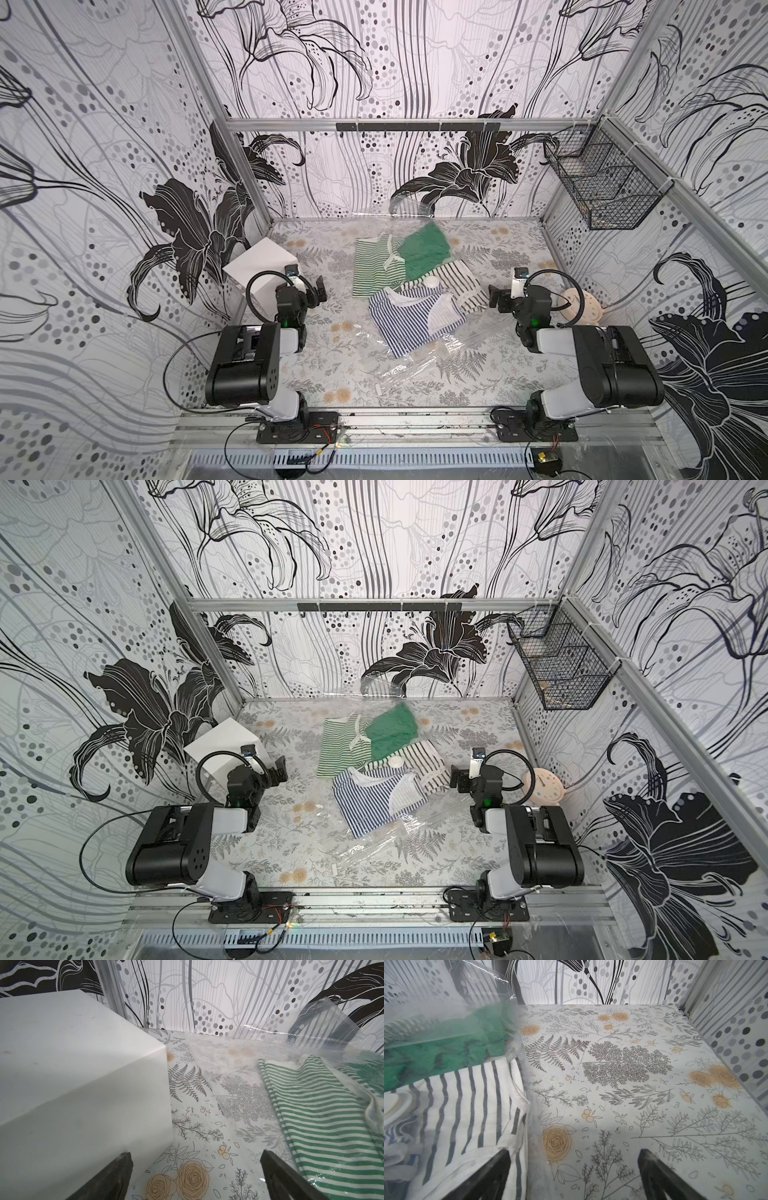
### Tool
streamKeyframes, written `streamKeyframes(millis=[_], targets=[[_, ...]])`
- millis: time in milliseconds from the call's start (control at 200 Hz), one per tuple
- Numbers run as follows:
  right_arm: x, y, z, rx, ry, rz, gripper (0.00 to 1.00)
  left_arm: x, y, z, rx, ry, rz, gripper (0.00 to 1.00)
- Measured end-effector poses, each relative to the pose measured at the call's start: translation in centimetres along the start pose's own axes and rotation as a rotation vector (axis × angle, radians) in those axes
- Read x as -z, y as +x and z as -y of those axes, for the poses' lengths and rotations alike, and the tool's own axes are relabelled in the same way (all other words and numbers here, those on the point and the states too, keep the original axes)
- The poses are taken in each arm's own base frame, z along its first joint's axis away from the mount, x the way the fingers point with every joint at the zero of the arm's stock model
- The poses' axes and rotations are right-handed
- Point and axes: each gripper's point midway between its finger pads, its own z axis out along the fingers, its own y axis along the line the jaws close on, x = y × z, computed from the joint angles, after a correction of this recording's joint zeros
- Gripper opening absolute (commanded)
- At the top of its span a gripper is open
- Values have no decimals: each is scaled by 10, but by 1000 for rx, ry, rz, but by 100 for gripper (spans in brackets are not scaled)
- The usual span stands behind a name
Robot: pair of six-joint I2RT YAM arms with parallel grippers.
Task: Take the tank top out of the vacuum bag
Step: Adjust the vacuum bag at the center of the board.
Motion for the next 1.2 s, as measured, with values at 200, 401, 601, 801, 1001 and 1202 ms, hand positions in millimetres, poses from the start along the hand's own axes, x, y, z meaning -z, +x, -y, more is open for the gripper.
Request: streamKeyframes(millis=[200,401,601,801,1001,1202], targets=[[0,0,0,0,0,0,99,0,0,0,0,0,0,99],[0,0,0,0,0,0,99,0,0,0,0,0,0,99],[0,0,0,0,0,0,99,0,0,0,0,1,0,99],[0,0,1,0,4,0,99,0,0,0,-1,1,2,99],[4,-10,10,-13,59,-21,99,11,-19,12,-31,10,40,99],[23,-57,13,-70,78,23,99,35,-51,57,-129,96,85,99]])
